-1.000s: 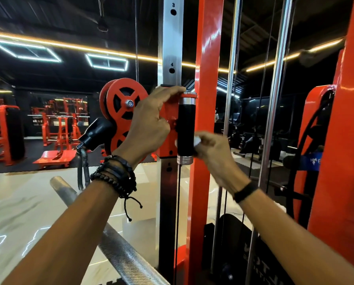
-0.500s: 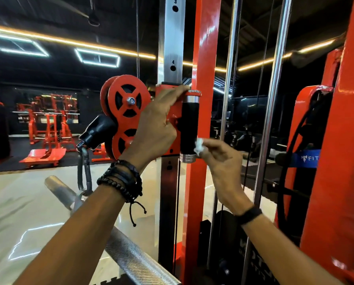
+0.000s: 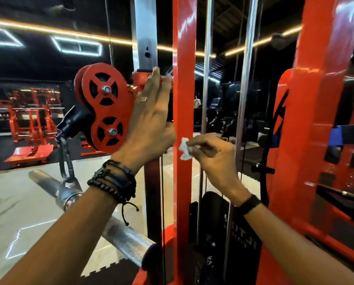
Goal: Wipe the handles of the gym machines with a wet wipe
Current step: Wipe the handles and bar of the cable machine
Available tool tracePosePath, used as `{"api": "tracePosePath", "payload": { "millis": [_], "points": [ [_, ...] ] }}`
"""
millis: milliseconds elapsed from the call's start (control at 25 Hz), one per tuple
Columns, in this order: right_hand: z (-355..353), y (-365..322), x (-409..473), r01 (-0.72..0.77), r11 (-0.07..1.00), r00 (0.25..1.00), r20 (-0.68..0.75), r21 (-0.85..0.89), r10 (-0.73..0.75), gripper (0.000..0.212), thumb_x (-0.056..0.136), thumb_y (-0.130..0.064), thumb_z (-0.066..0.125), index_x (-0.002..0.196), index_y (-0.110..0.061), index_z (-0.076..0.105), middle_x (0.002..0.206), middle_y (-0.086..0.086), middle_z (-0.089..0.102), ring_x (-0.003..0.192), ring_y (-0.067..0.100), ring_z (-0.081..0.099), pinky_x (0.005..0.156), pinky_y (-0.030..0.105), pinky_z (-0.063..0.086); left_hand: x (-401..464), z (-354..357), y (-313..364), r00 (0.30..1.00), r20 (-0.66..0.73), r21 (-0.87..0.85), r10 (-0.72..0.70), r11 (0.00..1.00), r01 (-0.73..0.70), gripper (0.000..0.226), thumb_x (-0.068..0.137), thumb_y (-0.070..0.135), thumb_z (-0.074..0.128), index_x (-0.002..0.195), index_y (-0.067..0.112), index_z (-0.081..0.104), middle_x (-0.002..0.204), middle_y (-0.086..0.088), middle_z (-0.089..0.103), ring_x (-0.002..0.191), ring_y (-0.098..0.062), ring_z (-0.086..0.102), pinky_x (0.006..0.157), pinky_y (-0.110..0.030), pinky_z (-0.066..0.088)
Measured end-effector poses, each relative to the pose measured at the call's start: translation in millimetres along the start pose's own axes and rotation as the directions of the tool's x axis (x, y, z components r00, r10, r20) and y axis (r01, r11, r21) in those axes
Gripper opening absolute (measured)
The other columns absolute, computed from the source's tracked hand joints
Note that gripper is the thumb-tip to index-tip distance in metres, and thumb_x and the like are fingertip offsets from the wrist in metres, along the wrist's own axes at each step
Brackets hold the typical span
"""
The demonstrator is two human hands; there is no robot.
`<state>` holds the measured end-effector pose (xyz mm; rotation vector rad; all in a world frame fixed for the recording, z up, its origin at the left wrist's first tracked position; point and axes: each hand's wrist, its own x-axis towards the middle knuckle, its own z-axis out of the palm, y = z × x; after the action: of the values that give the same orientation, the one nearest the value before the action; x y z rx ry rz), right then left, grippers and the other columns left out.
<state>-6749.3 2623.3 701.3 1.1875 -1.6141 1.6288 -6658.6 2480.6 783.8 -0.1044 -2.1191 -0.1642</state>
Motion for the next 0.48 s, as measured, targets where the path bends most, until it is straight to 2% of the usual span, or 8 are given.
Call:
{"api": "tracePosePath", "payload": {
  "millis": [80,120,200,280,400,480],
  "points": [
    [-50,-13,-8,0.062,0.998,0.995,-0.079,-0.025,-0.063,0.014,0.082,0.006,0.071,0.092,-0.004,0.072,0.092,0.006,0.07,0.086,0.015,0.068,0.077,0.024,0.054,-1,0,33,0.984,-0.067,-0.016,0.164,0.986,-0.166,0.075,0.071,0.009,0.045,0.146,0.012,0.042,0.163,-0.012,0.017,0.152,-0.025,0.012,0.123,-0.039,0.013],
    [-79,-22,-12,0.099,0.993,0.989,-0.103,-0.059,-0.105,0.014,0.082,0.006,0.071,0.091,-0.004,0.072,0.092,0.006,0.069,0.086,0.015,0.067,0.077,0.024,0.053,0,3,53,0.967,-0.094,-0.102,0.237,0.964,-0.246,0.066,0.071,0.006,0.048,0.136,0.011,0.052,0.157,-0.012,0.031,0.147,-0.025,0.025,0.121,-0.038,0.02],
    [-141,-37,-25,0.143,0.975,0.978,-0.129,-0.17,-0.166,0.014,0.082,0.006,0.071,0.091,-0.005,0.072,0.09,0.007,0.069,0.084,0.015,0.066,0.076,0.025,0.052,4,15,101,0.928,-0.13,-0.301,0.348,0.878,-0.371,0.048,0.071,-0.004,0.053,0.116,0.007,0.065,0.131,-0.012,0.056,0.125,-0.022,0.051,0.108,-0.031,0.039],
    [-206,-45,-47,0.123,0.959,0.974,-0.153,-0.256,-0.166,0.016,0.083,0.006,0.071,0.091,-0.007,0.071,0.09,0.008,0.069,0.082,0.013,0.065,0.075,0.024,0.052,1,35,160,0.904,-0.177,-0.4,0.39,0.81,-0.428,0.039,0.071,-0.009,0.055,0.106,0.004,0.067,0.112,-0.011,0.061,0.104,-0.02,0.059,0.092,-0.024,0.045],
    [-316,-53,-94,0.0,0.946,0.976,-0.207,-0.325,-0.071,0.014,0.084,0.006,0.07,0.091,-0.006,0.071,0.09,0.008,0.069,0.082,0.011,0.065,0.076,0.023,0.051,-15,81,265,0.878,-0.235,-0.542,0.418,0.693,-0.475,0.028,0.075,-0.009,0.062,0.099,0.005,0.067,0.097,-0.009,0.061,0.085,-0.019,0.059,0.076,-0.026,0.047],
    [-399,-67,-134,-0.078,0.916,0.964,-0.265,-0.394,-0.032,0.016,0.084,0.004,0.07,0.091,-0.011,0.071,0.089,0.005,0.069,0.082,0.011,0.065,0.076,0.023,0.051,-28,122,343,0.88,-0.204,-0.674,0.43,0.59,-0.444,0.021,0.076,-0.009,0.066,0.092,0.006,0.069,0.084,-0.005,0.065,0.075,-0.016,0.062,0.069,-0.026,0.05]
  ]
}}
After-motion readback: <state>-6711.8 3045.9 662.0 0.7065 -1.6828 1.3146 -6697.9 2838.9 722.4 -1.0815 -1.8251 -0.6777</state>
